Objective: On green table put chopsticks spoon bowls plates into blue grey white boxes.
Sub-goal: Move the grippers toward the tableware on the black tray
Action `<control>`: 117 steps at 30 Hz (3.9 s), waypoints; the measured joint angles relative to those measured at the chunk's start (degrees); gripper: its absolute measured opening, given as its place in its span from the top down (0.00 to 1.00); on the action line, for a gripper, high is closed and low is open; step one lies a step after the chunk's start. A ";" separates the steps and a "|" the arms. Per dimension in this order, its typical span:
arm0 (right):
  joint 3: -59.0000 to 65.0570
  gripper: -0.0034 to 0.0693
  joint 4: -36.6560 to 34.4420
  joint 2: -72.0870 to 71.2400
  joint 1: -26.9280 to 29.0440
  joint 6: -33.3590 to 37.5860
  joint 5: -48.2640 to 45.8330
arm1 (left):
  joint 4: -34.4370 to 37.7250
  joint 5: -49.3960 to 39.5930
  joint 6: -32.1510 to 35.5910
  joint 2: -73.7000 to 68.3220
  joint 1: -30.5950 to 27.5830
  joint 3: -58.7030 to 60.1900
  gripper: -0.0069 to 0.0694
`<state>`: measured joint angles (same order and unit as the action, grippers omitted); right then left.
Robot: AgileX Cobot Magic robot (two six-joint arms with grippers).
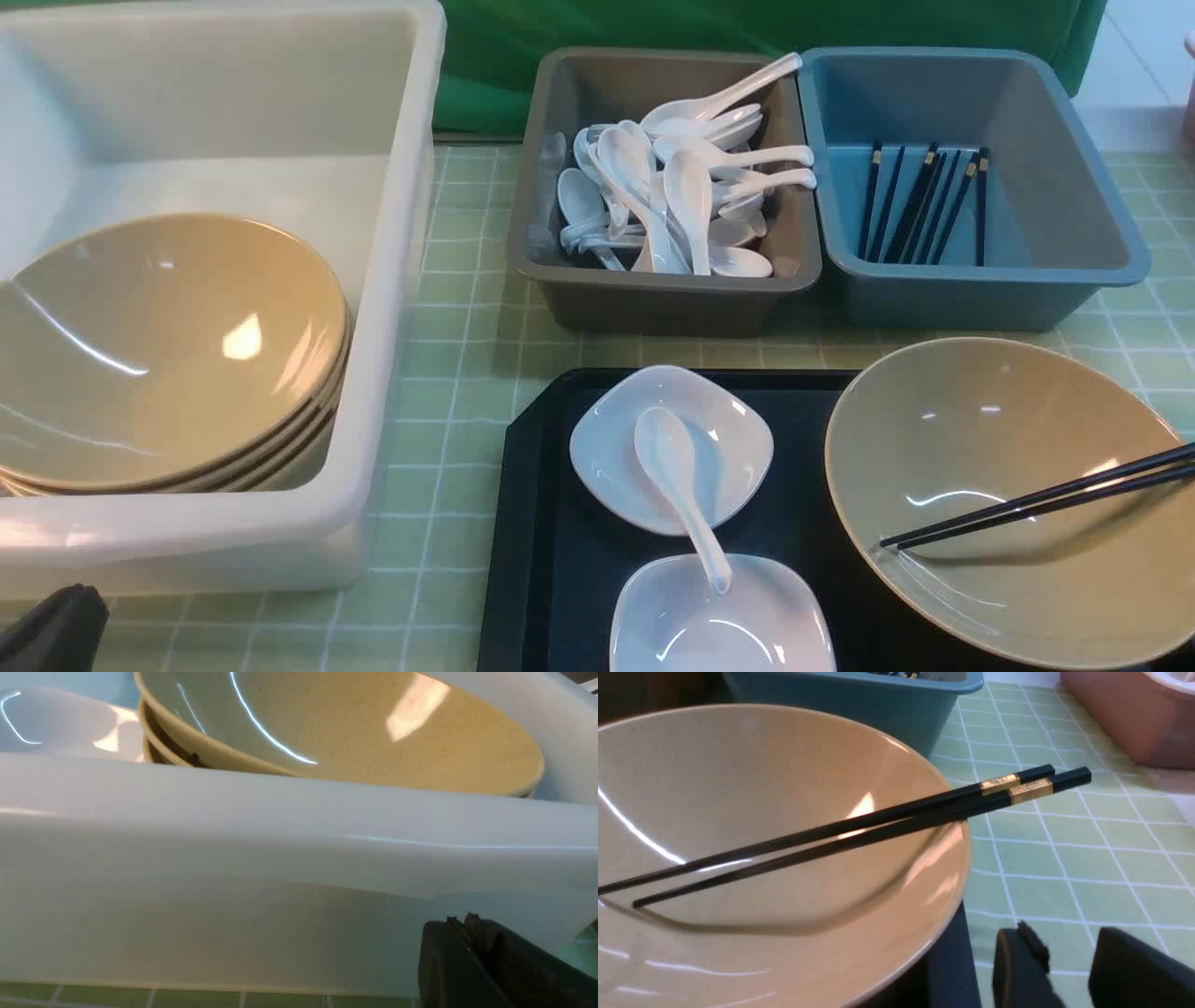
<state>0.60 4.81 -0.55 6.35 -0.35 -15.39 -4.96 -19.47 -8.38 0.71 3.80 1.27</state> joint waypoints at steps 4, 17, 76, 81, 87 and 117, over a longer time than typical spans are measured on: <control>0.00 0.63 0.00 0.00 0.00 0.00 0.00 | 0.00 0.00 0.00 0.00 0.00 0.01 0.91; 0.00 0.63 0.00 0.00 0.00 0.00 0.00 | 0.00 0.02 0.00 0.00 0.00 0.01 0.91; 0.98 0.63 0.00 0.00 0.00 -0.44 22.38 | -0.89 16.68 -0.01 0.00 0.00 0.29 0.91; 0.98 0.63 0.00 0.00 0.00 -10.76 30.81 | 1.78 24.25 -4.59 0.00 0.00 0.29 0.91; 0.98 0.63 0.00 0.00 0.00 -19.82 39.58 | 4.07 38.39 -10.54 0.00 0.00 0.29 0.91; -47.90 0.63 -4.81 35.71 0.00 -12.90 -18.28 | 7.14 -12.91 -8.78 -30.07 0.98 -39.16 0.91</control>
<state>-47.30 0.00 35.15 6.35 -13.25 -33.67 2.18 -32.39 -17.16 -29.37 4.78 -37.89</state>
